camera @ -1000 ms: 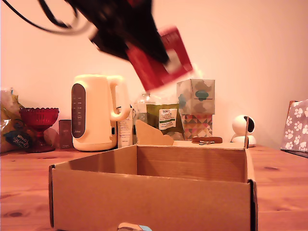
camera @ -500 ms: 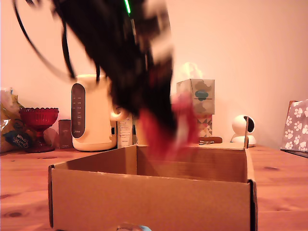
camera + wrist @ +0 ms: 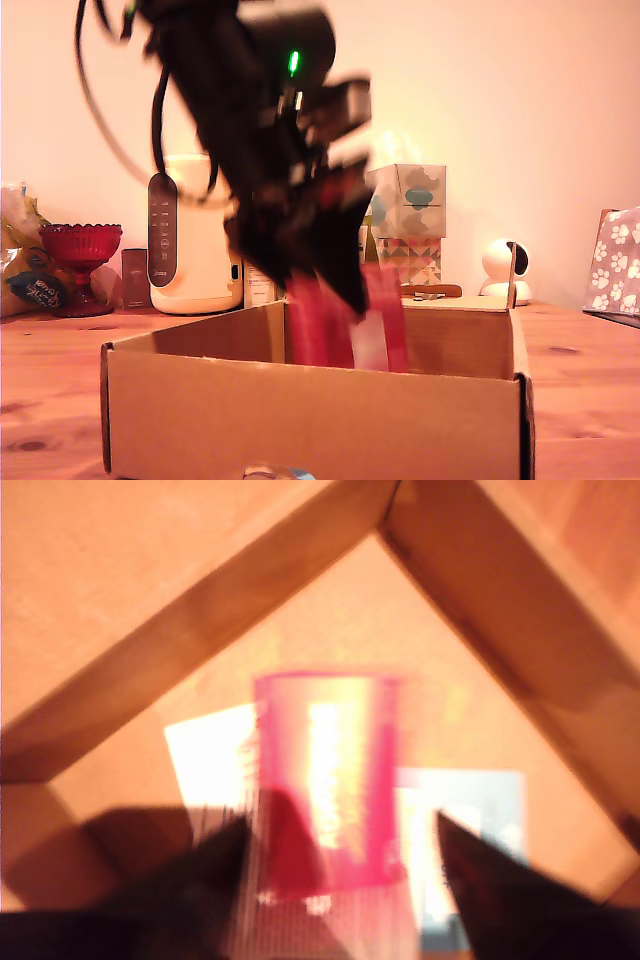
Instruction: Pick the red carton of coffee filters and place it in the cardboard box
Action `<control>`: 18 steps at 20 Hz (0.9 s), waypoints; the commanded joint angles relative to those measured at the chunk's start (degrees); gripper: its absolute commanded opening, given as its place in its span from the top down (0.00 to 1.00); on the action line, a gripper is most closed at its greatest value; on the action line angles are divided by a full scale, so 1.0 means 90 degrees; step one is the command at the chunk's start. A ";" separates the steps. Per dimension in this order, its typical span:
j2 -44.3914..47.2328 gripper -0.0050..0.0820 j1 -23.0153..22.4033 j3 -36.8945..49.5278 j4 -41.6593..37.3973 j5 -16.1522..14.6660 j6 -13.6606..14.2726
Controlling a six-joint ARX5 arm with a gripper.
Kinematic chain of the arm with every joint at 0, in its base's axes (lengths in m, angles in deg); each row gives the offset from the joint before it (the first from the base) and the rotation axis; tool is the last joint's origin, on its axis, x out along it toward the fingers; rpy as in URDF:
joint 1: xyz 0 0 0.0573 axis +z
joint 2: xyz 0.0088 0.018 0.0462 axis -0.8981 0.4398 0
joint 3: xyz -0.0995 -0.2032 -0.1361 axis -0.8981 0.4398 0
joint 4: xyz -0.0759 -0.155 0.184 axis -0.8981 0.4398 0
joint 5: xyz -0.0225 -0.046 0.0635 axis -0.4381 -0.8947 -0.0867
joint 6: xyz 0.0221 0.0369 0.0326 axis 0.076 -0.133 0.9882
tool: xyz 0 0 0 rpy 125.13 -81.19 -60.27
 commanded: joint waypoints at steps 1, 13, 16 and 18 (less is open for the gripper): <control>-0.0185 0.14 -0.0032 -0.0223 0.0277 -0.0019 0.0000; -0.1889 0.97 0.0787 0.0806 -0.0993 -0.0022 -0.0243; -0.2640 0.97 0.1508 0.1749 -0.1870 -0.0180 -0.0469; -0.3254 0.97 0.2108 0.2450 -0.2402 -0.0214 -0.0712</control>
